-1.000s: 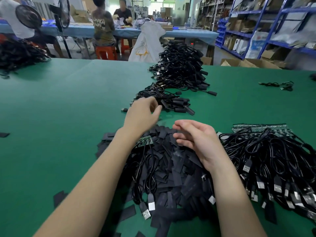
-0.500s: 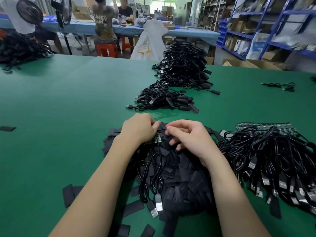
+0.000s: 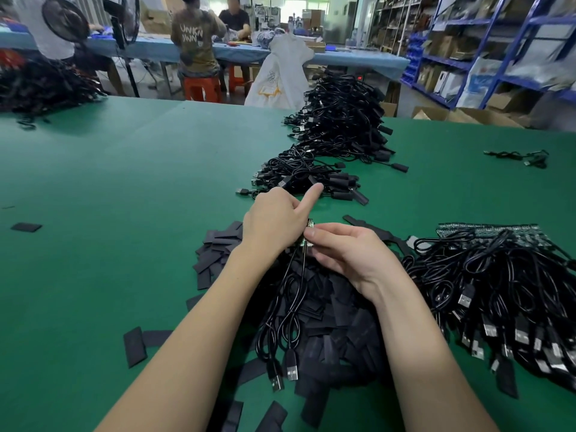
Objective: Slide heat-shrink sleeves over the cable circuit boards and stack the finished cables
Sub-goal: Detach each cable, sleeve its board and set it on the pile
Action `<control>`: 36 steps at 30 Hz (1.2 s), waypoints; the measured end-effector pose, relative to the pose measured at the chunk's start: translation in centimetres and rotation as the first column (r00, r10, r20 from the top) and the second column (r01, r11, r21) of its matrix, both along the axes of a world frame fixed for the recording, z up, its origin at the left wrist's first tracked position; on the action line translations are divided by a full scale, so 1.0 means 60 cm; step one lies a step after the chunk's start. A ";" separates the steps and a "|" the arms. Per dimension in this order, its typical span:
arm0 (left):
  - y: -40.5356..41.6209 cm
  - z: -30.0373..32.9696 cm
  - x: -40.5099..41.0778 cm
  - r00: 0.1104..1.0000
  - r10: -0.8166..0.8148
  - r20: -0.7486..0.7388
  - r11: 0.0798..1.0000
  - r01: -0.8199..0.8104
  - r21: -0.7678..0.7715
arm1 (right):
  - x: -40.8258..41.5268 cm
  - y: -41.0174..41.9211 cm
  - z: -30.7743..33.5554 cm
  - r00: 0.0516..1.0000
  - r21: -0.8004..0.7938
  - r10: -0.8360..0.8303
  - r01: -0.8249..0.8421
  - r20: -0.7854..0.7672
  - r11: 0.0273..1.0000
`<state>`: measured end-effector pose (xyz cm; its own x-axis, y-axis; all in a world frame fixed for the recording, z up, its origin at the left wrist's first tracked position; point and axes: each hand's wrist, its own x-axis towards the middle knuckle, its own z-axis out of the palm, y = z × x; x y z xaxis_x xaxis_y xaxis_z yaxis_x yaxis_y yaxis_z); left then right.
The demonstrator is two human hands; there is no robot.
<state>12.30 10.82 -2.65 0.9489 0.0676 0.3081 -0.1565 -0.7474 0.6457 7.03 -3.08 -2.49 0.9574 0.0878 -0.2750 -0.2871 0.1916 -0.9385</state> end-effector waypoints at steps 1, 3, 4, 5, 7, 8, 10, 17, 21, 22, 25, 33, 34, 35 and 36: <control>-0.002 -0.001 0.000 1.000 -0.007 -0.002 0.999 0.007 -0.032 | 0.000 -0.002 0.001 1.000 0.005 0.011 -0.011 -0.010 1.000; -0.008 0.000 0.002 0.999 -0.048 0.009 0.994 0.049 -0.097 | 0.000 -0.007 0.003 0.999 0.057 0.032 -0.031 -0.022 0.998; -0.010 0.003 0.000 0.997 -0.079 0.011 0.989 0.079 -0.123 | 0.001 -0.009 0.004 0.999 0.100 0.043 -0.040 -0.025 0.994; -0.013 0.006 -0.001 0.994 -0.114 0.005 0.984 0.113 -0.140 | 0.001 -0.010 0.004 0.998 0.146 0.053 -0.049 -0.027 0.988; -0.015 0.013 -0.004 0.984 -0.176 -0.017 0.973 0.171 -0.152 | 0.001 -0.010 0.004 0.997 0.219 0.071 -0.062 -0.035 0.974; -0.015 0.016 -0.007 0.981 -0.192 -0.029 0.970 0.185 -0.159 | 0.000 -0.010 0.004 0.996 0.238 0.075 -0.064 -0.040 0.969; -0.016 0.022 -0.011 0.978 -0.207 -0.035 0.965 0.199 -0.170 | -0.001 -0.010 0.005 0.996 0.258 0.080 -0.065 -0.047 0.964; -0.013 0.027 -0.011 0.955 -0.292 -0.046 0.901 0.259 -0.349 | -0.006 0.000 0.012 0.992 0.377 0.097 -0.061 -0.076 0.924; -0.001 0.022 -0.003 0.978 -0.200 -0.055 0.968 0.189 -0.162 | -0.003 -0.010 0.016 0.997 0.302 0.071 -0.058 -0.029 0.952; 0.004 0.018 -0.001 0.989 -0.133 -0.063 0.989 0.128 -0.077 | -0.002 -0.014 0.017 0.998 0.236 0.064 -0.058 -0.016 0.970; 0.020 0.007 0.002 0.999 0.044 -0.027 0.993 -0.041 0.115 | -0.001 -0.022 0.014 1.000 0.061 0.014 -0.014 -0.002 0.998; 0.025 0.035 -0.010 0.861 -0.452 -0.234 0.785 0.260 -0.562 | 0.005 -0.020 0.009 0.983 0.146 -0.184 0.181 0.006 0.973; 0.024 0.038 -0.014 0.807 -0.524 -0.272 0.730 0.260 -0.633 | 0.006 -0.023 0.009 0.981 0.187 -0.193 0.186 0.016 0.965; 0.024 0.039 -0.017 0.776 -0.564 -0.284 0.694 0.258 -0.673 | 0.007 -0.025 0.010 0.982 0.225 -0.187 0.177 0.025 0.958; 0.024 0.040 -0.019 0.769 -0.575 -0.280 0.673 0.250 -0.697 | 0.008 -0.028 0.010 0.985 0.254 -0.173 0.159 0.030 0.954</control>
<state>11.15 12.24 -0.27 0.9279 -0.3565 -0.1088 0.0732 -0.1119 0.9910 7.48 -4.75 -1.89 0.9766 -0.0141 -0.2146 -0.1839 0.4626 -0.8673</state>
